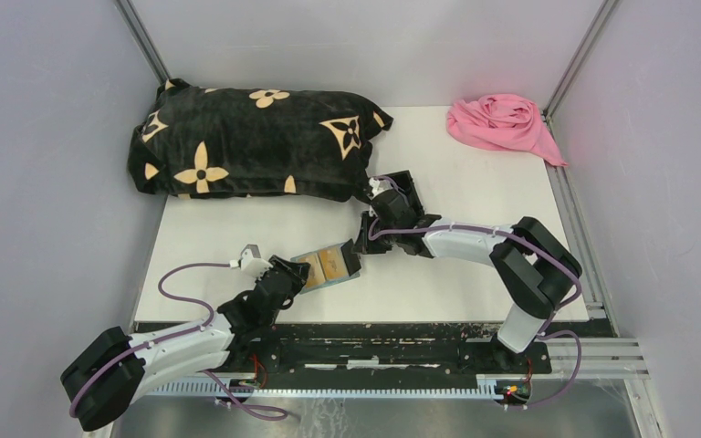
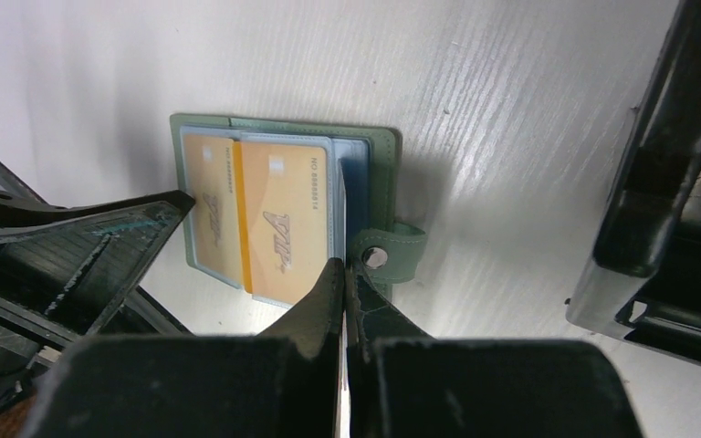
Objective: Put the credit cards into the card holder
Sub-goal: Turn over the card slot in the card holder.
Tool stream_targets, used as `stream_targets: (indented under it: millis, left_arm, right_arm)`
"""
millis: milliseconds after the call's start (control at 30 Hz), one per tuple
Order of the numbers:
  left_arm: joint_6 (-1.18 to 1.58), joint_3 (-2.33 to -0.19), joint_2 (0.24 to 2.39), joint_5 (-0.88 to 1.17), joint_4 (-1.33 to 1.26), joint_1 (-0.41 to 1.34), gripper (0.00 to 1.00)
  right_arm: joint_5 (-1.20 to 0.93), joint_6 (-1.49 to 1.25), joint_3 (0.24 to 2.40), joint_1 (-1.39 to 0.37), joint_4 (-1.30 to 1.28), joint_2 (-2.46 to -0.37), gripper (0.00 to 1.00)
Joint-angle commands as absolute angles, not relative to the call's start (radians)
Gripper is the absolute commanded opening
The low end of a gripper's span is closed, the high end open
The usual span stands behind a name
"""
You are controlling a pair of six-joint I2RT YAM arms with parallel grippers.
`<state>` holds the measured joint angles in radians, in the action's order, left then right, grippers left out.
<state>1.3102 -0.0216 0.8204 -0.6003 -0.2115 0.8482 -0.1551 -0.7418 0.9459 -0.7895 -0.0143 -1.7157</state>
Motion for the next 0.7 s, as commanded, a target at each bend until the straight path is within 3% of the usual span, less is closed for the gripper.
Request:
stream_targets:
  millis: [0, 667]
  left_arm:
    - [1.322, -0.013, 0.836, -0.588, -0.14, 0.846, 0.44]
    - [1.321, -0.02, 0.818, -0.59, -0.123, 0.847, 0.43]
  right_arm:
    - [-0.171, -0.791, 0.934, -0.788, 0.07, -1.666, 0.01]
    - [-0.165, -0.83, 0.995, -0.839, 0.097, -1.68, 0.01]
